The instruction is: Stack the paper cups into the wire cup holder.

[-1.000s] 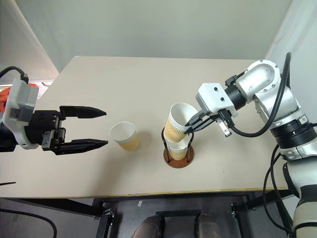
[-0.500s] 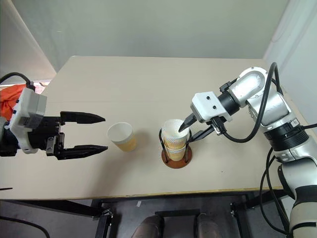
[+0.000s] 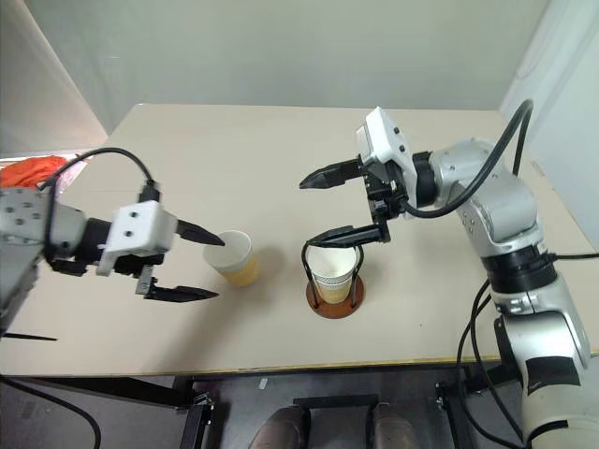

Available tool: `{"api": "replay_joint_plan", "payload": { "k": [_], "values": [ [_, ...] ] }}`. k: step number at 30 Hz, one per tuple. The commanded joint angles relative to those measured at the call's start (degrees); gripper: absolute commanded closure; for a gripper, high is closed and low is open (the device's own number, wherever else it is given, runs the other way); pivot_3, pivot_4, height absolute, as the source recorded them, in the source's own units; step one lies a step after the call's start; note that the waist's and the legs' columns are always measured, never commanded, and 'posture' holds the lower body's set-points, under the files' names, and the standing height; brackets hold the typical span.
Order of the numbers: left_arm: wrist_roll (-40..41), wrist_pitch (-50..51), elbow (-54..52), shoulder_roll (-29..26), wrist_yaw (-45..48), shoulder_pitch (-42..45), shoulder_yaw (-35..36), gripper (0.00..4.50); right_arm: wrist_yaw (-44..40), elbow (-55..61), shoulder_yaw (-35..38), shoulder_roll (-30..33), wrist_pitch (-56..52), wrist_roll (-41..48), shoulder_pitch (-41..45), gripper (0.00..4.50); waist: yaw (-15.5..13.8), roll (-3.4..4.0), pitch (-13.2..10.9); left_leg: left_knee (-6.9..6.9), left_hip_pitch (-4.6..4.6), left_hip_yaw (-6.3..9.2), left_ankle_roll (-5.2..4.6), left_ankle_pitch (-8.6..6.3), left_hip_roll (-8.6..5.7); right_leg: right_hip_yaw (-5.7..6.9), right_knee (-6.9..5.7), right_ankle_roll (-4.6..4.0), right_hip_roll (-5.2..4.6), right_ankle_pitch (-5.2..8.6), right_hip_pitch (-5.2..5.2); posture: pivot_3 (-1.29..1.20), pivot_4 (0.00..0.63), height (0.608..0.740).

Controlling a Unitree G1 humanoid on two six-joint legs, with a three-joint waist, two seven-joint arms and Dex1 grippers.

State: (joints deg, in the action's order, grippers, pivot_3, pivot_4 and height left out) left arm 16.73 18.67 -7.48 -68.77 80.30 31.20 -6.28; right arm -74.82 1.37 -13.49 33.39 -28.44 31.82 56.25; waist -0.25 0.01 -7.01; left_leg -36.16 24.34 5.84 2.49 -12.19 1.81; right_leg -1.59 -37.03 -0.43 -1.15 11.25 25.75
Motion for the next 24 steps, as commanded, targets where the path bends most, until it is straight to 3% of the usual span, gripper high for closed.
{"api": "replay_joint_plan", "payload": {
  "k": [1,6,7,10,20,24],
  "values": [
    [-6.9,-5.6,4.7,0.7,3.2,3.7,-4.5,0.0,6.9,5.2,4.6,-1.4,-4.1,1.8,-0.3,0.17,0.1,0.0,0.0,0.0,0.06,0.01,0.0,0.0,0.01,0.01,0.0,0.03,0.0,-0.01,0.07,0.0,0.15,0.74],
    [-12.5,-10.3,12.0,4.8,3.8,7.8,-8.6,0.0,10.8,7.2,5.3,-2.1,-5.9,0.7,-1.9,0.17,0.1,-0.01,0.0,-0.01,0.19,0.04,0.0,0.0,0.01,0.03,0.03,0.1,0.0,-0.06,0.15,0.0,0.15,0.74],
    [-13.0,-10.8,12.7,5.6,4.1,8.2,-8.9,0.18,11.8,7.6,5.4,-2.3,-6.3,0.6,-2.2,0.15,0.1,-0.02,0.0,-0.02,0.2,0.04,-0.01,-0.01,0.0,0.03,0.03,0.11,0.0,-0.07,0.14,0.0,0.15,0.74],
    [-13.9,-11.9,14.1,7.5,4.8,9.0,-9.6,0.91,13.5,8.4,5.2,-2.5,-6.7,-0.1,-2.9,0.13,0.1,-0.01,0.0,-0.07,0.24,0.04,-0.03,-0.01,0.0,0.03,0.04,0.18,0.0,-0.1,0.14,0.0,0.15,0.74],
    [-15.9,-14.9,16.9,9.7,7.6,10.0,-9.9,4.46,13.4,10.3,6.7,-0.2,-8.3,1.1,-4.4,0.13,0.1,-0.03,0.0,-0.23,0.28,0.04,-0.1,0.03,0.0,0.03,0.04,0.38,0.0,-0.22,0.11,0.0,0.15,0.74],
    [-13.5,-17.2,17.6,10.5,10.8,14.1,-8.4,4.46,9.9,15.1,12.4,4.9,-12.3,8.5,-9.1,0.13,-0.5,-0.04,0.0,-0.4,0.39,0.04,-0.14,0.02,0.0,0.06,0.05,0.4,0.01,-0.23,0.08,0.0,0.15,0.74]
  ]
}}
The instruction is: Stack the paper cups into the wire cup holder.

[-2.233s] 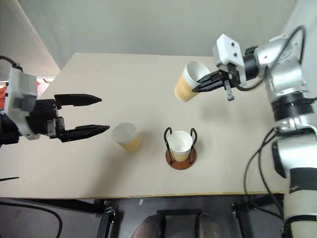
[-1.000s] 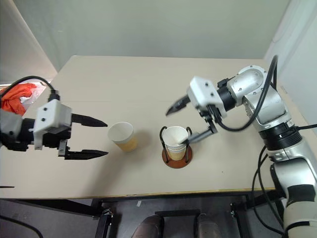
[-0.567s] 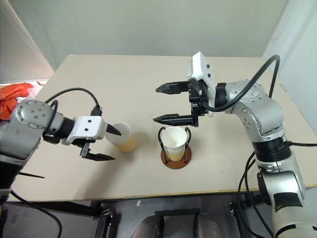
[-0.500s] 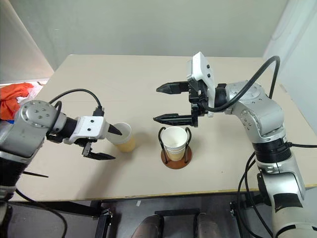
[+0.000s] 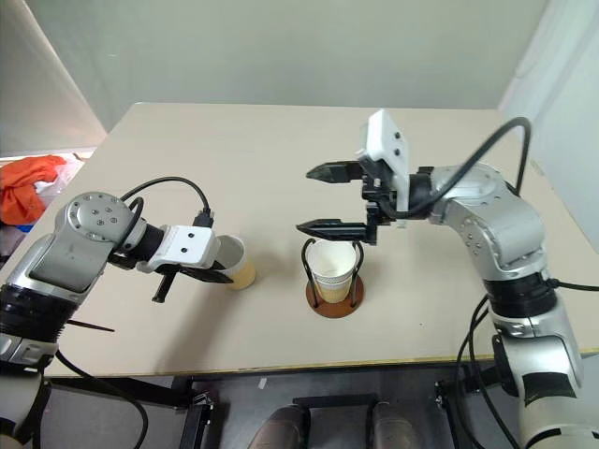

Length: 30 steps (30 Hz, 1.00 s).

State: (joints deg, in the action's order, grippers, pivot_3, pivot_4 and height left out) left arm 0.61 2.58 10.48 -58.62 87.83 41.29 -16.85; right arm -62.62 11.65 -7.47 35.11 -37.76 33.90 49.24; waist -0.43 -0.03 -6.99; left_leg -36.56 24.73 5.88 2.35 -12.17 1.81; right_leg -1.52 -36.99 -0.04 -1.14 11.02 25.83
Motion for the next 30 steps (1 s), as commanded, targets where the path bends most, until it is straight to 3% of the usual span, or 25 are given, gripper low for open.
{"api": "replay_joint_plan", "payload": {
  "k": [1,5,11,13,20,23,30],
  "values": [
    [4.9,-0.6,-0.8,0.5,4.1,6.1,2.2,4.46,-3.1,6.1,8.7,4.9,-3.6,8.2,-4.3,0.13,-0.5,-0.01,0.0,-0.08,0.11,0.01,-0.03,0.0,0.0,0.02,0.01,0.03,0.0,-0.02,0.01,0.0,0.15,0.74],
    [16.7,-1.5,1.7,-0.5,4.7,19.1,-2.1,4.46,-6.0,10.6,24.4,13.0,0.4,8.7,-24.5,0.13,-2.1,-0.36,0.2,-0.55,0.49,0.21,-0.21,-0.1,-0.06,0.07,0.14,0.21,0.01,-0.1,-0.03,0.0,0.15,0.74],
    [30.0,-2.6,4.0,2.2,4.7,30.9,-9.6,4.46,1.0,22.5,44.3,12.3,-1.3,10.6,-49.3,0.13,-1.7,-0.14,0.2,-0.66,0.19,-0.18,-0.49,-0.33,-0.15,-0.23,0.44,0.82,-0.11,-0.16,-0.43,0.0,0.15,0.74],
    [33.3,-4.5,4.2,3.0,4.7,33.4,-12.8,4.46,3.5,26.4,48.9,12.8,-3.6,13.2,-53.9,0.13,-1.4,-0.15,0.2,-0.7,0.21,-0.16,-0.48,-0.33,-0.1,-0.19,0.46,1.03,-0.07,-0.05,-0.47,0.0,0.15,0.74],
    [38.1,-13.2,6.2,5.9,4.7,39.1,-26.3,4.46,8.8,29.0,51.8,16.1,-4.6,16.7,-55.1,0.13,-0.3,-0.1,0.2,-0.9,0.11,-0.26,-0.64,-0.29,-0.13,-0.44,1.07,2.01,0.1,-0.02,-1.2,0.0,0.15,0.74],
    [38.9,-16.3,6.2,6.5,4.7,40.6,-31.0,4.46,11.0,30.1,51.6,16.3,-4.5,18.0,-54.8,0.13,-0.6,0.0,0.1,-1.46,0.16,-0.1,-0.85,-0.47,-0.15,-0.44,1.01,1.89,0.1,-0.14,-1.18,0.0,0.15,0.74],
    [36.4,-23.7,11.3,10.9,4.7,42.0,-35.5,4.46,14.8,33.4,53.6,16.4,-5.1,20.3,-57.0,0.13,-1.6,0.0,0.1,-1.6,0.39,-0.12,-1.0,-0.83,-0.25,-0.44,1.08,2.02,0.07,-0.02,-1.16,0.0,0.15,0.74]
  ]
}}
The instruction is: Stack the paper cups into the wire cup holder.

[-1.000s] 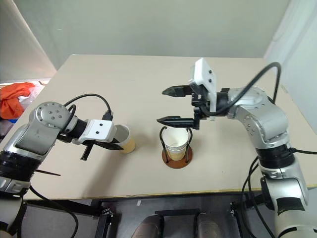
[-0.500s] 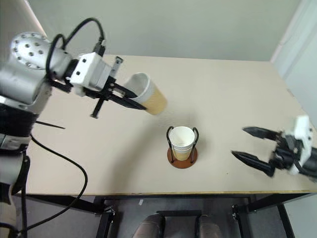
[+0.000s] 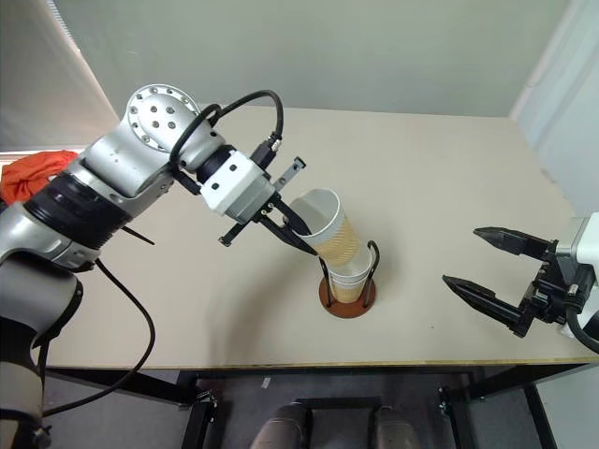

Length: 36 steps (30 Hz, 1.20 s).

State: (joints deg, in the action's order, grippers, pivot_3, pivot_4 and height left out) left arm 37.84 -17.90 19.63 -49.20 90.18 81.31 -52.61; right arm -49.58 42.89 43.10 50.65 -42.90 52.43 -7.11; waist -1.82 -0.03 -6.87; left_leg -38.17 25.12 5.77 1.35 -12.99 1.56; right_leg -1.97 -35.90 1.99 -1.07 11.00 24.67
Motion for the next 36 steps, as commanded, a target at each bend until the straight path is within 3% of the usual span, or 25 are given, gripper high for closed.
{"api": "replay_joint_plan", "payload": {
  "k": [1,9,18,20,24,27,32,36],
  "values": [
    [-0.8,-3.7,2.8,2.0,2.3,2.1,0.0,4.46,2.1,2.7,3.5,1.0,-0.1,2.0,-1.3,0.13,-0.3,0.0,0.0,0.0,0.02,0.01,-0.02,-0.04,0.0,0.0,0.0,0.05,0.0,0.02,0.0,0.0,0.15,0.74],
    [0.0,-4.6,5.0,4.5,2.3,2.4,-1.6,4.46,4.6,4.5,6.0,1.9,-0.2,3.9,-4.6,0.13,-0.6,0.0,0.0,-0.09,0.06,-0.05,-0.14,-0.51,-0.1,0.0,-0.01,0.7,-0.05,0.14,-0.02,0.0,0.15,0.74],
    [-2.3,-3.8,7.7,7.3,2.3,1.7,1.3,1.46,4.9,2.8,4.1,3.3,1.1,3.4,-4.0,0.13,-0.7,0.0,0.0,-0.14,0.04,-0.04,-0.29,-0.61,-0.34,-0.05,-0.01,0.91,-0.2,0.28,-0.11,0.0,0.15,0.74],
    [-3.7,-2.5,8.5,7.5,2.3,0.9,3.6,1.46,3.9,1.1,2.2,4.2,1.7,3.1,-2.3,0.13,-0.7,0.0,0.0,-0.23,0.06,-0.05,-0.3,-0.62,-0.34,-0.06,-0.01,0.92,-0.21,0.27,-0.12,0.0,0.15,0.74],
    [-4.5,5.2,7.3,5.3,2.3,-3.6,12.6,1.46,0.5,-4.6,-6.1,6.4,3.8,1.4,3.9,0.13,-0.2,0.08,0.0,-0.27,-0.04,-0.13,-0.32,-0.61,-0.33,-0.09,-0.01,0.94,-0.19,0.28,-0.16,0.0,0.15,0.74],
    [-0.7,17.1,1.5,0.3,-0.2,-10.7,21.5,1.46,-3.5,-10.2,-13.6,7.0,6.5,-1.0,9.7,0.13,0.4,0.21,0.0,-0.24,-0.11,-0.22,-0.3,-0.53,-0.33,-0.09,-0.06,0.96,-0.1,0.26,-0.16,0.0,0.15,0.74],
    [6.7,33.2,-12.6,-13.3,-9.7,-34.8,40.0,1.46,-12.7,-22.4,-26.1,7.4,10.5,-6.6,22.6,0.13,1.3,0.44,0.1,-0.13,-0.21,-0.29,0.37,0.08,-0.31,-0.11,-0.11,0.93,-0.05,0.29,-0.06,0.0,0.15,0.74],
    [9.3,39.8,-21.8,-19.3,-17.4,-56.6,57.6,1.46,-20.3,-32.0,-32.4,7.6,13.6,-11.3,30.2,0.13,1.1,0.43,0.1,0.04,-0.2,-0.24,0.38,0.1,-0.19,-0.12,-0.23,0.68,-0.02,0.38,0.1,0.0,0.15,0.74]
  ]
}}
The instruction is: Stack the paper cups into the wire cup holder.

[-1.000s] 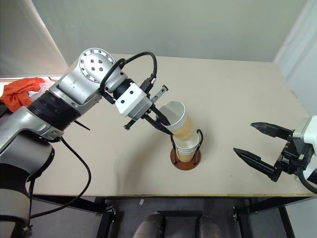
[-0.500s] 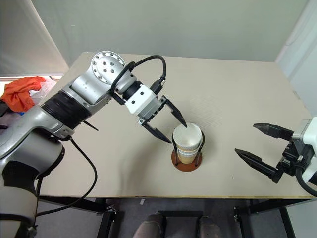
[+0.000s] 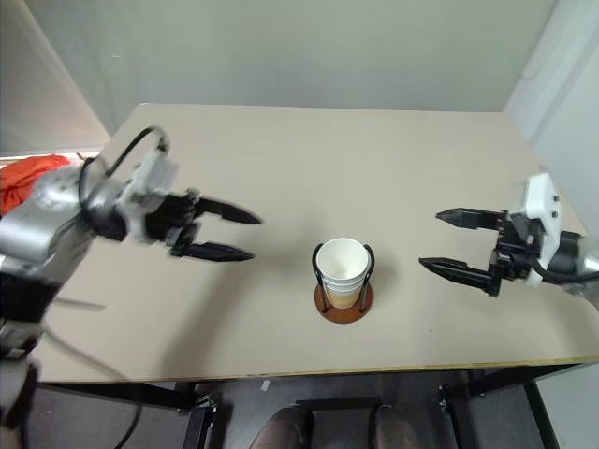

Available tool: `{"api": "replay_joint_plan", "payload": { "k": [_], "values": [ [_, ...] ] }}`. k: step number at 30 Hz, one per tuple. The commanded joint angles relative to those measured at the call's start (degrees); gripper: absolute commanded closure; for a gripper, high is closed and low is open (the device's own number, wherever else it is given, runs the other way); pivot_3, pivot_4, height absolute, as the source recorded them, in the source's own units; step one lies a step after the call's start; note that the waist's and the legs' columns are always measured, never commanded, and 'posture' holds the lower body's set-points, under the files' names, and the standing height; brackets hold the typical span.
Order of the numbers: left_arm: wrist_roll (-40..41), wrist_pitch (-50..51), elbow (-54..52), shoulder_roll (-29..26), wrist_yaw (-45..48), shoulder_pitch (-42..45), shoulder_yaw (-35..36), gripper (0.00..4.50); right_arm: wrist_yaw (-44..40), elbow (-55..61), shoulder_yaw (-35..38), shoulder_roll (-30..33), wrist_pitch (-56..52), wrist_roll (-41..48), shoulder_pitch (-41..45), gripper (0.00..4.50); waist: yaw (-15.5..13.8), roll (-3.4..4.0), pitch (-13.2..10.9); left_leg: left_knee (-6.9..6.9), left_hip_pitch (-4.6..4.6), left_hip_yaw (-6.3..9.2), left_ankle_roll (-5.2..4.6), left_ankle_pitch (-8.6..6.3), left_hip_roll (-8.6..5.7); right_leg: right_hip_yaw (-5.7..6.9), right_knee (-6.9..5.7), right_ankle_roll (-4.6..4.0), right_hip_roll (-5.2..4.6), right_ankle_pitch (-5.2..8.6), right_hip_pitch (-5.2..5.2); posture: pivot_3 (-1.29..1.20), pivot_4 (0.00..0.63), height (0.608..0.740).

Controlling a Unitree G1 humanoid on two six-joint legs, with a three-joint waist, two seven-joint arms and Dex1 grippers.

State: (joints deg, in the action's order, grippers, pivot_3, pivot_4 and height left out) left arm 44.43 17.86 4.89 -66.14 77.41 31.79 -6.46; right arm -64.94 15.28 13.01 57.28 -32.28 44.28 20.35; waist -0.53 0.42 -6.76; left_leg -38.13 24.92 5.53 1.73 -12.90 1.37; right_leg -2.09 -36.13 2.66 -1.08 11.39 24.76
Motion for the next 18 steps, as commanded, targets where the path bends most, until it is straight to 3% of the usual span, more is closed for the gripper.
{"api": "replay_joint_plan", "payload": {
  "k": [1,4,7,13,18],
  "values": [
    [3.5,5.8,-10.0,-2.1,-5.8,-13.8,18.0,1.46,-6.6,-6.5,-4.1,0.9,3.6,-4.4,4.8,0.13,-0.4,-0.03,0.0,0.03,0.0,0.02,-0.02,-0.02,0.02,0.03,-0.04,-0.11,0.0,0.06,0.02,0.0,0.15,0.74],
    [3.2,10.8,-18.0,0.3,-7.4,-31.2,35.8,1.46,-10.8,-11.5,-8.5,-0.4,3.7,-6.5,11.7,0.13,-0.5,-0.06,0.0,0.06,-0.03,-0.01,-0.26,-0.27,0.0,0.07,-0.41,-1.0,-0.07,0.52,0.19,0.0,0.15,0.74],
    [3.1,14.1,-22.2,2.5,-8.2,-38.7,45.1,1.46,-14.8,-15.9,-11.3,-1.0,4.5,-8.7,15.9,0.13,-0.8,-0.11,0.0,0.05,-0.16,-0.05,-0.44,-0.44,0.05,0.17,-0.89,-1.35,-0.1,0.69,0.26,0.0,0.15,0.74],
    [2.7,17.5,-26.3,3.4,-8.7,-43.0,50.5,1.46,-21.0,-24.2,-14.5,-2.3,8.1,-13.4,21.7,0.13,-0.7,-0.02,0.0,0.25,-0.96,-0.05,-0.19,-0.48,0.29,0.28,-0.93,-1.95,0.02,0.56,-0.29,0.0,0.15,0.74],
    [2.4,18.9,-26.8,2.7,-8.2,-43.0,51.9,1.46,-23.1,-28.4,-15.0,-4.2,10.5,-16.0,23.3,0.13,-0.2,-0.02,0.0,0.23,-1.01,0.06,0.06,-0.17,0.42,0.2,-0.92,-2.47,0.22,0.24,-0.27,0.0,0.15,0.74]
  ]
}}
